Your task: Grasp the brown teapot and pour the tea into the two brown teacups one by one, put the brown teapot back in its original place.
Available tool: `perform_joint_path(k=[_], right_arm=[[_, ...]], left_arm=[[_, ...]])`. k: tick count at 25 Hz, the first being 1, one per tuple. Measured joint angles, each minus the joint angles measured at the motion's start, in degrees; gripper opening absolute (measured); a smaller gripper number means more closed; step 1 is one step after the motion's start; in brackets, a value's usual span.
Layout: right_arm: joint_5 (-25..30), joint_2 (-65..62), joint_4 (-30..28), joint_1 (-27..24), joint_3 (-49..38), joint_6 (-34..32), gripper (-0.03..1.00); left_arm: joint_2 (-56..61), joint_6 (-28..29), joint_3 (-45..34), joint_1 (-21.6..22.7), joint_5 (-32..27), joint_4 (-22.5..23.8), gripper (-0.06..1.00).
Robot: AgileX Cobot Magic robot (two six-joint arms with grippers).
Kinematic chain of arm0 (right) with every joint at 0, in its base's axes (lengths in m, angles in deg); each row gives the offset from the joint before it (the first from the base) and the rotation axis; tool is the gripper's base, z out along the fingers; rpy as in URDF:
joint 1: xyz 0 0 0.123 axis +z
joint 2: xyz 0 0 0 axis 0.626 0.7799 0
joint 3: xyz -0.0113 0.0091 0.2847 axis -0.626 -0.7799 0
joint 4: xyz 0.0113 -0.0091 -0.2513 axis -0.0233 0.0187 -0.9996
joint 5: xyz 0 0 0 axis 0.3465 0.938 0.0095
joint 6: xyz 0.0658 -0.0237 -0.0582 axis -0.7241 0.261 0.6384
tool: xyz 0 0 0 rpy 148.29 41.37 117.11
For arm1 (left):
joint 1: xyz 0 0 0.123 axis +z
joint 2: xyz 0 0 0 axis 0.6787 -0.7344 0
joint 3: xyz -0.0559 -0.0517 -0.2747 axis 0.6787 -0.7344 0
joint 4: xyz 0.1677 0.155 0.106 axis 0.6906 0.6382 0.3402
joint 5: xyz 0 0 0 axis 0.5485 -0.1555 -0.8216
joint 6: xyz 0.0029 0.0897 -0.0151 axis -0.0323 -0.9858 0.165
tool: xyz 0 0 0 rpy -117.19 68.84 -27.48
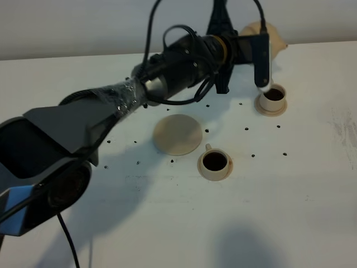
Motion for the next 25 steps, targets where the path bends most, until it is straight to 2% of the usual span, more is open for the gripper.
perform_joint_path(k=[8,15,18,25], right_arm=[[0.0,0.0,0.0,0.0,0.0,0.0,0.47],[0.0,0.0,0.0,0.0,0.0,0.0,0.47],[0.0,0.0,0.0,0.0,0.0,0.0,0.47],[0.0,0.0,0.0,0.0,0.0,0.0,0.47]], left_arm=[[1.4,0.0,0.0,2.5,-11.8,-16.6,0.09],[1.9,0.3,0.0,3.6,-18.9,-31.2,0.09],[1.9,3.5,0.0,3.8,-20.7,-34.0,0.09],[1.9,10.2,0.0,4.2,-23.7,-34.4,0.09]])
